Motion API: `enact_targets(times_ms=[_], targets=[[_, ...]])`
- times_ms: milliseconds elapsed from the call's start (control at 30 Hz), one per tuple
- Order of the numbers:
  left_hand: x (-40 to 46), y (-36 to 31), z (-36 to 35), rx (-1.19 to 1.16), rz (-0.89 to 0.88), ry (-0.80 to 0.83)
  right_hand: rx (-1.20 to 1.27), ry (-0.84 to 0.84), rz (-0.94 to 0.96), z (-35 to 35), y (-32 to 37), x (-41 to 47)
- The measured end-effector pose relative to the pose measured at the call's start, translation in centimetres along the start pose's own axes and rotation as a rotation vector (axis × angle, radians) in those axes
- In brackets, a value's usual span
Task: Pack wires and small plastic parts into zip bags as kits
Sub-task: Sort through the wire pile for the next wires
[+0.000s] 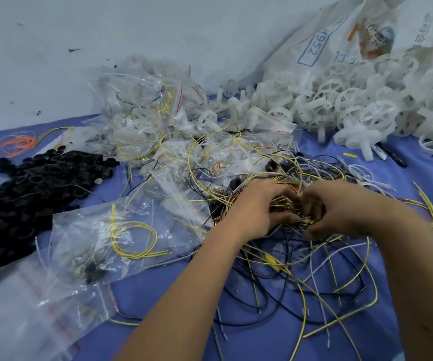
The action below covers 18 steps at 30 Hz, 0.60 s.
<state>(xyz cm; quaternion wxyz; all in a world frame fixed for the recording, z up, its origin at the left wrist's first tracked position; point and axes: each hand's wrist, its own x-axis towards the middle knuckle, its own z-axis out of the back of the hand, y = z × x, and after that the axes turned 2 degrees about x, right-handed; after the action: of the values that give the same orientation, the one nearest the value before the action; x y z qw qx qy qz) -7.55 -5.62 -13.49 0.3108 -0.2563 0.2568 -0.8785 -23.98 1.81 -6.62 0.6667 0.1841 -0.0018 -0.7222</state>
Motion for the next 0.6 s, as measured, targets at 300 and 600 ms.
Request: enact_targets(times_ms=[300, 600], targets=[[0.6, 1.1, 2.0, -0.064, 0.066, 0.11, -0.005, -0.045, 0.002, -0.7, 0.3, 0.9], [0.3, 0.2, 2.8, -0.129, 0.167, 0.225, 0.0, -0.094, 0.018, -1.2, 0.7, 0.2]])
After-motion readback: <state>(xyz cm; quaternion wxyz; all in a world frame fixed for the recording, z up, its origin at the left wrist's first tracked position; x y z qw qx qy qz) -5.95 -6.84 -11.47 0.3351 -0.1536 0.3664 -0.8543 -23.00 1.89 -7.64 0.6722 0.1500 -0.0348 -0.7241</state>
